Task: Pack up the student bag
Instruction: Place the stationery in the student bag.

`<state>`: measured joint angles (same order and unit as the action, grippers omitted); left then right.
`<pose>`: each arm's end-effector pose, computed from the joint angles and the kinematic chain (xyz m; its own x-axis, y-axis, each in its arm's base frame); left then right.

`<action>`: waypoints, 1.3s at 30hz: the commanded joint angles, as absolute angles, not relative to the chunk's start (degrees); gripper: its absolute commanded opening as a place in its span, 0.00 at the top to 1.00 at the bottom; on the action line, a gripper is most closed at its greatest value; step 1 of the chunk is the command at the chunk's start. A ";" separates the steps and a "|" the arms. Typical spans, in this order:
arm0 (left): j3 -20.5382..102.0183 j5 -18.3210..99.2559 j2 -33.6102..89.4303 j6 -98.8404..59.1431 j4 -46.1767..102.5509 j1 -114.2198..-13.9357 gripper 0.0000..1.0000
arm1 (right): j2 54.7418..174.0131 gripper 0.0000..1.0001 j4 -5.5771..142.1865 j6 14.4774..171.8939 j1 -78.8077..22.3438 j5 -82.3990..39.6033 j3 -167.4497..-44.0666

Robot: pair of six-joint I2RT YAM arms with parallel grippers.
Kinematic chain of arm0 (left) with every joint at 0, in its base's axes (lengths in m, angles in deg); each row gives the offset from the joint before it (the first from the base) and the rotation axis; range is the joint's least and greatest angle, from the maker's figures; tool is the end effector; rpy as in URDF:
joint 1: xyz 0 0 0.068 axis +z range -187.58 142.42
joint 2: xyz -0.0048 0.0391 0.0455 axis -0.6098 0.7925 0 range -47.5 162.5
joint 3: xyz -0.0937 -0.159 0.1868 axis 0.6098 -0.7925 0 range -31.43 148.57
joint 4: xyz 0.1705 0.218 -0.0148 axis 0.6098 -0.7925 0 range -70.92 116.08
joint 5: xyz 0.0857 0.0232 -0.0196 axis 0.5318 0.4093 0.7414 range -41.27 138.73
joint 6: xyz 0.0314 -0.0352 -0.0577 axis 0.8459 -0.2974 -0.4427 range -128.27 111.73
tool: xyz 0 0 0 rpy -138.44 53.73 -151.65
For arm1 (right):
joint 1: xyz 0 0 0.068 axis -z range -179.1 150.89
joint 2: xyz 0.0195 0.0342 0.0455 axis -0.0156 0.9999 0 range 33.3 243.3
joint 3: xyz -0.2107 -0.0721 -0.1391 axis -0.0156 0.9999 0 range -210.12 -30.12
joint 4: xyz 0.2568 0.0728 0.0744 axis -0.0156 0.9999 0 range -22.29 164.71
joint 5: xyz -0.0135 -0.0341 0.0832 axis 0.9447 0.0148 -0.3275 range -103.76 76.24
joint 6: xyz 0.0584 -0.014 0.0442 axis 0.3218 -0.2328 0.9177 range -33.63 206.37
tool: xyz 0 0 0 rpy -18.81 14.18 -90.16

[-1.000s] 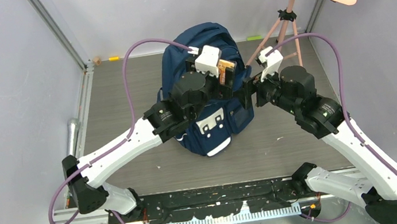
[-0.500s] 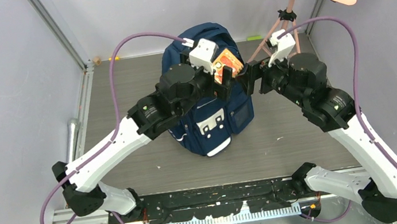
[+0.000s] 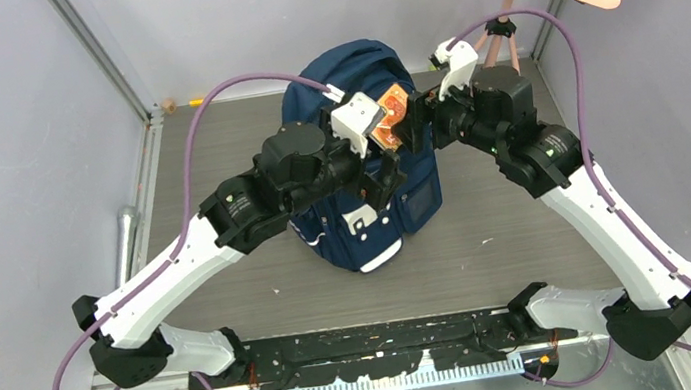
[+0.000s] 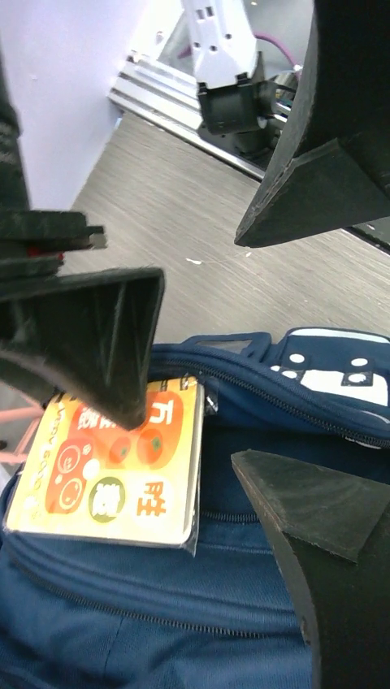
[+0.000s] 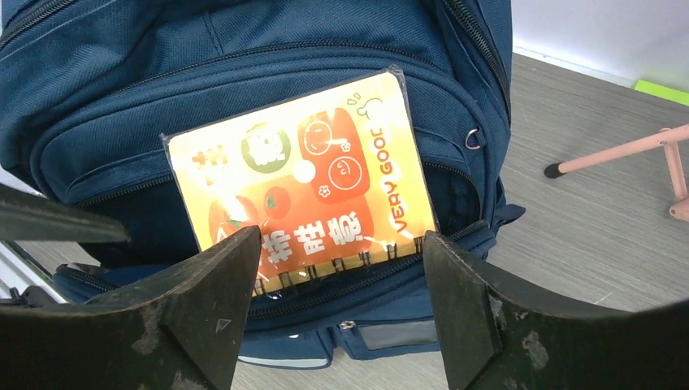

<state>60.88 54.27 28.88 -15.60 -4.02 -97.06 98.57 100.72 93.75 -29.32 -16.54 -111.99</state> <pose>0.1715 -0.2792 0.4560 -0.2267 0.1344 -0.9647 0.7874 0.6083 -0.1003 0.2393 0.1428 0.4373 -0.3120 -0.0331 -0.9495 -0.5070 0.8510 0.1369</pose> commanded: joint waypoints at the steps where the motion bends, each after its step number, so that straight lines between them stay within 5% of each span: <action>1: 60.53 50.66 29.40 -11.20 -7.22 -96.81 0.04 | 98.95 0.22 97.28 91.66 -28.99 -18.33 -113.97; 9: 60.42 51.58 31.38 -9.19 -8.47 -96.82 0.39 | 102.40 0.36 98.55 90.83 -28.99 -21.91 -114.75; 14: 60.33 51.49 31.11 -9.13 -8.89 -96.79 0.88 | 103.02 0.42 98.56 91.64 -28.99 -23.82 -114.58; 16: 60.37 50.09 30.36 -9.91 -7.97 -96.78 1.00 | 103.19 0.44 98.75 91.95 -28.99 -24.00 -114.82; 24: 60.24 50.67 29.42 -12.56 -8.54 -94.76 1.00 | 100.34 0.34 101.70 93.85 -28.79 -17.46 -119.18; 31: 61.66 50.84 26.91 -14.79 -8.17 -94.27 0.28 | 102.67 0.19 105.57 100.32 -15.51 -24.61 -122.90; 34: 64.86 51.65 26.73 -15.97 -10.53 -93.92 0.15 | 103.15 0.17 103.54 104.96 -9.62 -28.31 -120.96; 39: 68.14 57.27 24.98 -16.25 -13.09 -93.22 0.07 | 101.44 0.17 92.04 119.71 -2.85 -34.00 -110.93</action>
<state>64.10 52.21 28.34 -15.45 -11.50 -94.11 102.90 101.16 106.91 -6.18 -27.32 -117.08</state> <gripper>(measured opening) 0.918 0.832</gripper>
